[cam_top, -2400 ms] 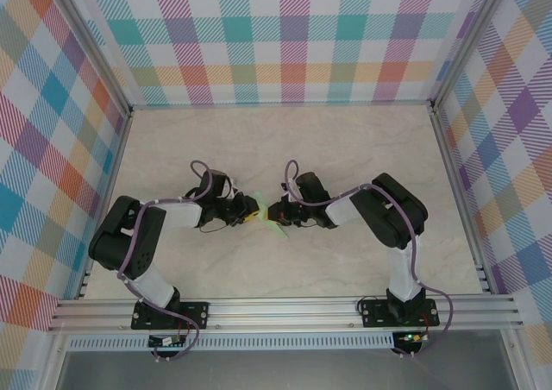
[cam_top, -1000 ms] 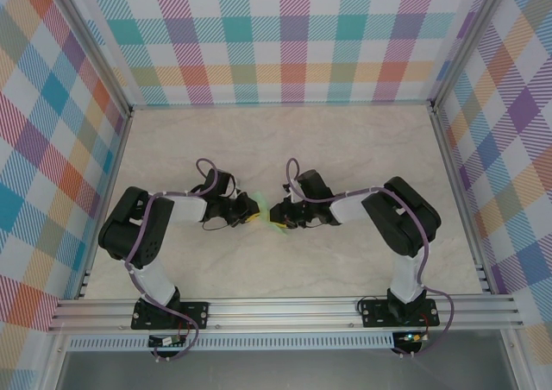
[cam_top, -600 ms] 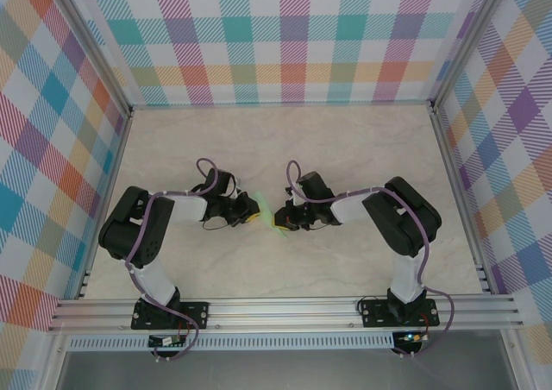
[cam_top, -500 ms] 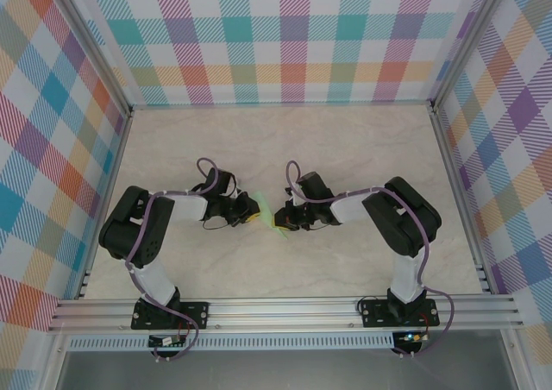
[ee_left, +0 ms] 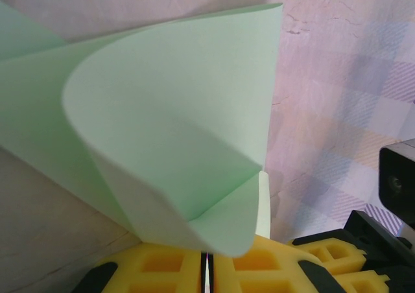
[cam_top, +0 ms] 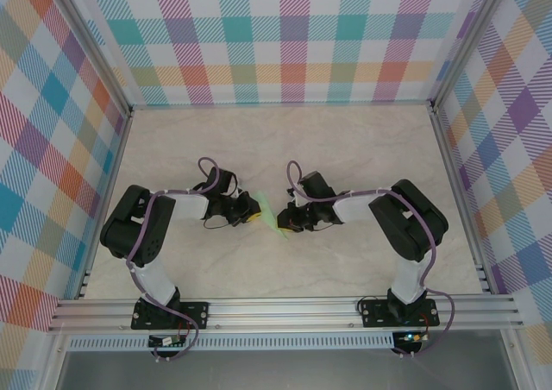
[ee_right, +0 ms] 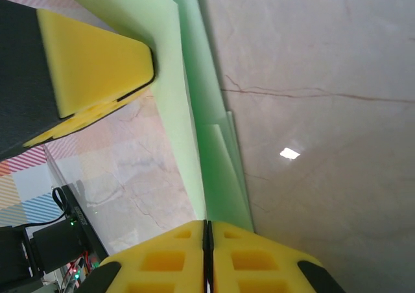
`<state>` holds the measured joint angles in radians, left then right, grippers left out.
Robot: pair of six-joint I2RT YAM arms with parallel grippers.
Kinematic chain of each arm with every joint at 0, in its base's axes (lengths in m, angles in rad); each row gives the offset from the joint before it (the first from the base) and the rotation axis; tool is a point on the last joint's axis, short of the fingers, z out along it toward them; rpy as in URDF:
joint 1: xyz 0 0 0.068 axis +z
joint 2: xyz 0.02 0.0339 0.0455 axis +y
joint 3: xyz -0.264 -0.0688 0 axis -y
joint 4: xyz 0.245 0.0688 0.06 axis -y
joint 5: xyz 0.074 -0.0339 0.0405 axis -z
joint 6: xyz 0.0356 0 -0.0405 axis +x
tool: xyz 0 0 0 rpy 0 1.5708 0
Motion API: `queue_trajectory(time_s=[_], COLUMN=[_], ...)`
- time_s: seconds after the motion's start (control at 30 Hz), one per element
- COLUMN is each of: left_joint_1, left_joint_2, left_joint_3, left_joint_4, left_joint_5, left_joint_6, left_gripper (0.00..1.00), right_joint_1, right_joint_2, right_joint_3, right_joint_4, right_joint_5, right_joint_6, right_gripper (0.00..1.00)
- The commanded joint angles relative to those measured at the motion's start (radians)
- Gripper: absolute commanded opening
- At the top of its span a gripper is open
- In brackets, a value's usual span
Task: Fold a paper plane with a square sheet of paper (pick it up from the middle)
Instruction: Fold the wing for the fifth time at the center of the table.
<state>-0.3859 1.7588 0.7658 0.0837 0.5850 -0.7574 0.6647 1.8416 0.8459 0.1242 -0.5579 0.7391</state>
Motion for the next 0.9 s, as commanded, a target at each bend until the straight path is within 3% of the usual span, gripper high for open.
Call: queue_trajectory(time_s=[0.0, 0.23, 0.37, 0.5, 0.87], left_joint_1=[-0.01, -0.01, -0.01, -0.01, -0.01], left_joint_2=[0.037, 0.045, 0.047, 0.05, 0.056], left_joint_3=[0.004, 0.01, 0.015, 0.015, 0.019], left_joint_4=[-0.056, -0.064, -0.067, -0.07, -0.08], left_joint_5=[-0.074, -0.072, -0.07, -0.067, -0.07], left_joint_6=[0.017, 0.018, 0.018, 0.02, 0.02], left_gripper=[0.12, 0.11, 0.11, 0.11, 0.11], right_joint_1=[-0.005, -0.005, -0.003, 0.029, 0.119], right_joint_2=[0.007, -0.029, -0.113, -0.172, -0.039], right_joint_3=[-0.019, 0.012, 0.013, 0.041, 0.198], right_joint_4=[-0.108, -0.159, -0.169, -0.239, -0.345], right_joint_5=[0.011, 0.043, 0.067, 0.174, 0.177], right_joint_6=[-0.027, -0.043, -0.054, -0.083, -0.108], right_gripper=[0.09, 0.09, 0.17, 0.22, 0.17])
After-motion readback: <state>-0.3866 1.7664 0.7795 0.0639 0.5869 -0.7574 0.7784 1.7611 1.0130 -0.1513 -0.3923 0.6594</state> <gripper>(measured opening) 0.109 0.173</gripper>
